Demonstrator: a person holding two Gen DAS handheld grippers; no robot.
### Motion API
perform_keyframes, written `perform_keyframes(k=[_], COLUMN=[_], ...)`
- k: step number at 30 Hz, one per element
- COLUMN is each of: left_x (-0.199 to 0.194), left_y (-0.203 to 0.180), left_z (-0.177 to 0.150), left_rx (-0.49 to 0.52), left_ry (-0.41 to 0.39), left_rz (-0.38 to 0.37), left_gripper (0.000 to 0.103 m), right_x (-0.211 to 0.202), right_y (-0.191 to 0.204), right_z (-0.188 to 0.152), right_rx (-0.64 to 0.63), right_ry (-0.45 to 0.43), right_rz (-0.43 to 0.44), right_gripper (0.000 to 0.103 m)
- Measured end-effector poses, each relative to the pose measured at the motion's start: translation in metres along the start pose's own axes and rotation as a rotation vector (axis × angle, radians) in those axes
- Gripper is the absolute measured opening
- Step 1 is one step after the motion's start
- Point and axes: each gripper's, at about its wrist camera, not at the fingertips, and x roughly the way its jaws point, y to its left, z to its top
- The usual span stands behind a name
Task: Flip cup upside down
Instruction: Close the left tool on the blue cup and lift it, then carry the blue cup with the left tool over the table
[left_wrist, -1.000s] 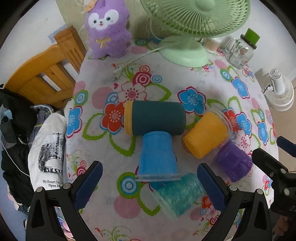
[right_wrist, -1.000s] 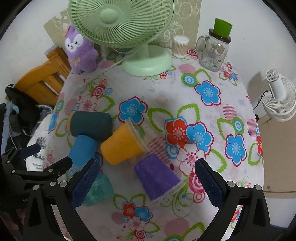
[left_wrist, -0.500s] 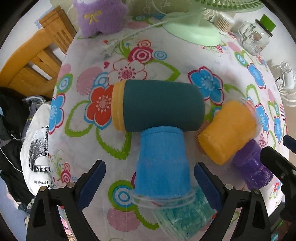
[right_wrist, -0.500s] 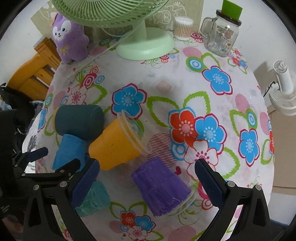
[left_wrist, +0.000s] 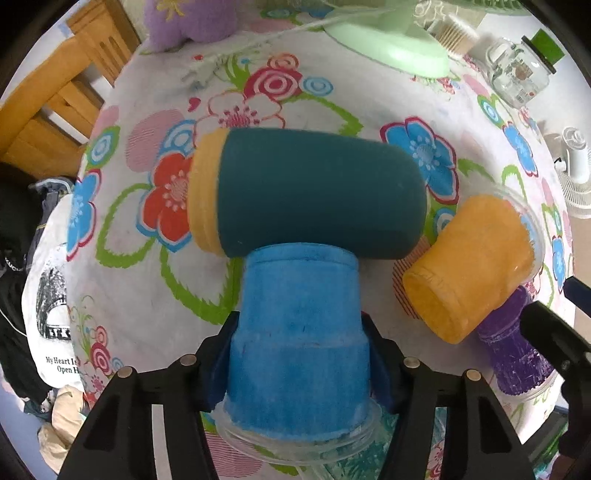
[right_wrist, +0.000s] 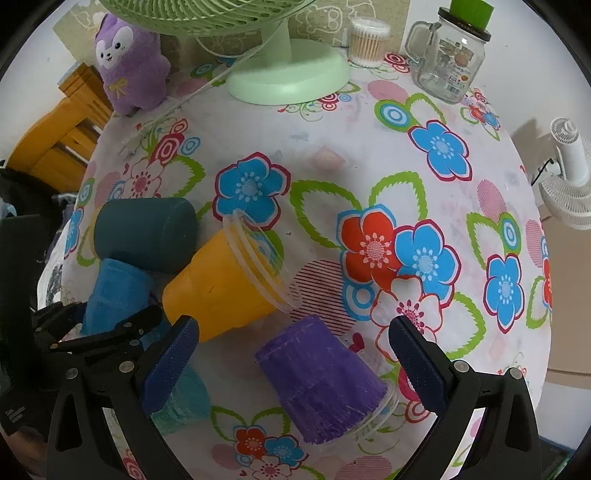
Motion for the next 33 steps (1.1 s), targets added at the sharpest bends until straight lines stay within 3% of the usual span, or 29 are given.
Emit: perform_keyframes(k=[19, 26, 33], left_x=[-0.103, -0.114, -0.099], left_y=[-0.024, -0.045, -0.064], left_z=[-0.027, -0.056, -0.086], left_rx=[0.02, 0.002, -0.035], left_ry=[-0.166, -0.175, -0.135], left_rz=[0.005, -0.005, -0.039], left_gripper=[0.063, 0.063, 0.063], right_x=[-0.08, -0.095, -0.086], right_y=[-0.013, -0.032, -0.05], right_z=[-0.025, -0.049, -0.073], right_rx=[-0.021, -0.032, -0.058], right_ry=[-0.113, -0.121, -0.069], right_rz=[0.067, 0.068, 0.049], right_gripper=[0.103, 0.103, 0.103])
